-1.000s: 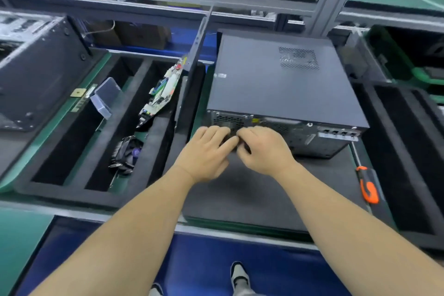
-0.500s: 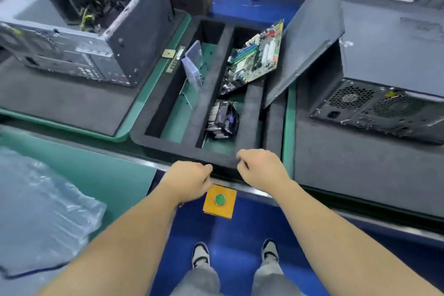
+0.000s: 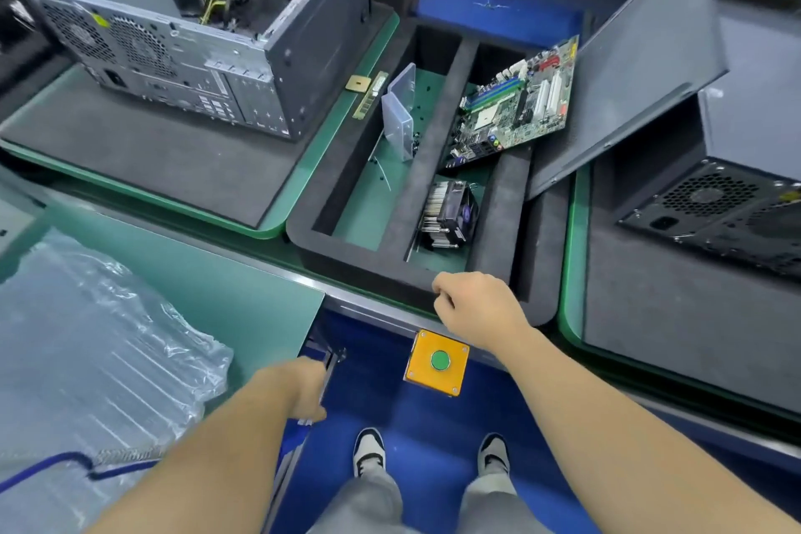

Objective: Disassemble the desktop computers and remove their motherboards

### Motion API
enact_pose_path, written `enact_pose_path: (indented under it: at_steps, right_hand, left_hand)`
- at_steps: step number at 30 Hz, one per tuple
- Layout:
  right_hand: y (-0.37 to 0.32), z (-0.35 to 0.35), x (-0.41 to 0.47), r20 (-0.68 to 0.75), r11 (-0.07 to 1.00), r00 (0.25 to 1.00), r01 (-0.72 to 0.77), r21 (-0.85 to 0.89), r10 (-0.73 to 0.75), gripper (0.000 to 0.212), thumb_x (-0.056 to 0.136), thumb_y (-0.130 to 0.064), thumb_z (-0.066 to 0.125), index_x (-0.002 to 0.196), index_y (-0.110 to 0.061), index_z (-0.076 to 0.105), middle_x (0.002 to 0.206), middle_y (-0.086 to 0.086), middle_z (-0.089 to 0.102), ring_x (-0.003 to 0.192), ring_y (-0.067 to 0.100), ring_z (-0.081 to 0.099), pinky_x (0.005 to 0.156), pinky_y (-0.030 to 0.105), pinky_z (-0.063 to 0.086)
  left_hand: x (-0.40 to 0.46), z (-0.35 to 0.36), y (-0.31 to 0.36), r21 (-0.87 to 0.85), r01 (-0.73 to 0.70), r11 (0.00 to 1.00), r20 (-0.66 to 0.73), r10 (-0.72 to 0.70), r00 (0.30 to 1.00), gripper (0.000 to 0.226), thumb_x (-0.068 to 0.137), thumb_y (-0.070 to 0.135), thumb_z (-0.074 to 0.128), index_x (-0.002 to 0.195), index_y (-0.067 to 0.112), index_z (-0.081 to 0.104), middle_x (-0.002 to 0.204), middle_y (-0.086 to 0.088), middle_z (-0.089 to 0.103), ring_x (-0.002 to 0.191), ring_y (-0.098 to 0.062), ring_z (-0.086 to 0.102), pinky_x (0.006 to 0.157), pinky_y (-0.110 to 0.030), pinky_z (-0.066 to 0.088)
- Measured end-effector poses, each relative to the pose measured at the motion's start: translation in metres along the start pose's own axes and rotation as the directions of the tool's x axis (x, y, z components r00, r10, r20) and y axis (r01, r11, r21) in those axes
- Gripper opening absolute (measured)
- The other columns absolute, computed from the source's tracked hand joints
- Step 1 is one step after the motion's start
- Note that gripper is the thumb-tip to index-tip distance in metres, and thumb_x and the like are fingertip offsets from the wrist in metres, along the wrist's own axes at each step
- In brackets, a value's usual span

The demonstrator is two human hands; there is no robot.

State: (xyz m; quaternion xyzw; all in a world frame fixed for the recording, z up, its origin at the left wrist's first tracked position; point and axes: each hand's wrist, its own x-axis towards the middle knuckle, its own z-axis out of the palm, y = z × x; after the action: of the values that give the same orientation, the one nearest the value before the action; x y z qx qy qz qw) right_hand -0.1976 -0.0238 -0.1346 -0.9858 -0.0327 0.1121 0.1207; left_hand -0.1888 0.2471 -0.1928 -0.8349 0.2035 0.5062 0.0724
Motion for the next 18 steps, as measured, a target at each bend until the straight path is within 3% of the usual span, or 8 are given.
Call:
enact_pose_path:
  at_steps: [2,4,6,8,13,16,18]
  right_hand:
    - [-0.006,0.004,0.001,0.003,0.999,1.0,0.027,-0.019,-0.027,0.02,0.095,-0.023,0.041,0.101,-0.018,0.059,0.083,0.002,0.067,0.078,0.03,0.06,0.07,0.038,0.052]
    - [-0.012,0.009,0.002,-0.001,0.998,0.998,0.056,-0.019,-0.056,0.021,0.096,-0.022,0.041,0.103,-0.017,0.06,0.084,0.001,0.067,0.078,0.03,0.061,0.07,0.038,0.052]
    - [-0.021,0.013,0.003,-0.008,0.996,0.996,0.086,-0.002,-0.086,0.022,0.097,-0.021,0.04,0.104,-0.015,0.06,0.084,0.002,0.067,0.077,0.03,0.061,0.069,0.039,0.052]
    - [-0.033,0.02,0.002,-0.018,0.993,0.993,0.117,0.006,-0.117,0.024,0.097,-0.021,0.04,0.104,-0.013,0.061,0.082,0.003,0.066,0.074,0.032,0.061,0.066,0.039,0.051]
    - [-0.059,0.049,-0.005,0.024,0.979,0.979,0.204,0.013,-0.204,0.023,0.093,-0.02,0.04,0.096,-0.013,0.062,0.074,0.003,0.063,0.068,0.035,0.057,0.058,0.037,0.048]
    - [-0.066,0.068,-0.005,0.113,0.973,0.966,0.231,0.025,-0.232,0.028,0.097,-0.022,0.037,0.107,-0.015,0.061,0.088,0.001,0.067,0.078,0.031,0.061,0.065,0.038,0.051]
    - [-0.066,0.077,-0.004,0.169,0.972,0.957,0.229,0.049,-0.234,0.03,0.098,-0.023,0.036,0.114,-0.015,0.06,0.099,0.001,0.069,0.087,0.03,0.063,0.071,0.038,0.052]
  left_hand:
    - [0.008,0.022,0.004,-0.043,0.03,0.999,0.053,-0.028,0.998,0.026,0.089,0.028,0.061,0.072,0.014,0.046,0.068,0.002,0.049,0.071,-0.023,0.049,0.067,-0.03,0.042]
    - [0.019,0.038,0.011,-0.061,0.045,0.997,0.1,-0.039,0.994,0.016,0.091,0.026,0.059,0.098,0.014,0.053,0.098,-0.003,0.058,0.087,-0.025,0.053,0.075,-0.033,0.047]
    - [0.029,0.05,0.015,-0.047,0.055,0.997,0.129,-0.049,0.99,0.036,0.092,0.02,0.056,0.126,0.011,0.049,0.126,-0.007,0.057,0.109,-0.025,0.053,0.088,-0.035,0.051]
    - [0.037,0.066,0.015,0.008,0.068,0.998,0.14,-0.068,0.988,0.045,0.092,0.013,0.054,0.135,0.01,0.042,0.133,-0.01,0.053,0.121,-0.027,0.049,0.093,-0.035,0.049]
    - [0.05,0.096,0.009,0.067,0.162,0.985,0.184,-0.172,0.968,0.07,0.092,0.005,0.061,0.152,0.01,0.024,0.145,-0.014,0.042,0.129,-0.031,0.051,0.1,-0.037,0.049]
    - [0.052,0.092,0.01,0.04,0.163,0.986,0.243,-0.168,0.955,0.053,0.092,0.007,0.06,0.142,0.008,0.041,0.131,-0.007,0.057,0.12,-0.024,0.06,0.092,-0.032,0.052]
    - [0.052,0.078,0.014,-0.009,0.129,0.992,0.312,-0.12,0.942,0.024,0.088,0.014,0.06,0.111,0.013,0.058,0.093,0.0,0.062,0.09,-0.02,0.068,0.072,-0.029,0.053]
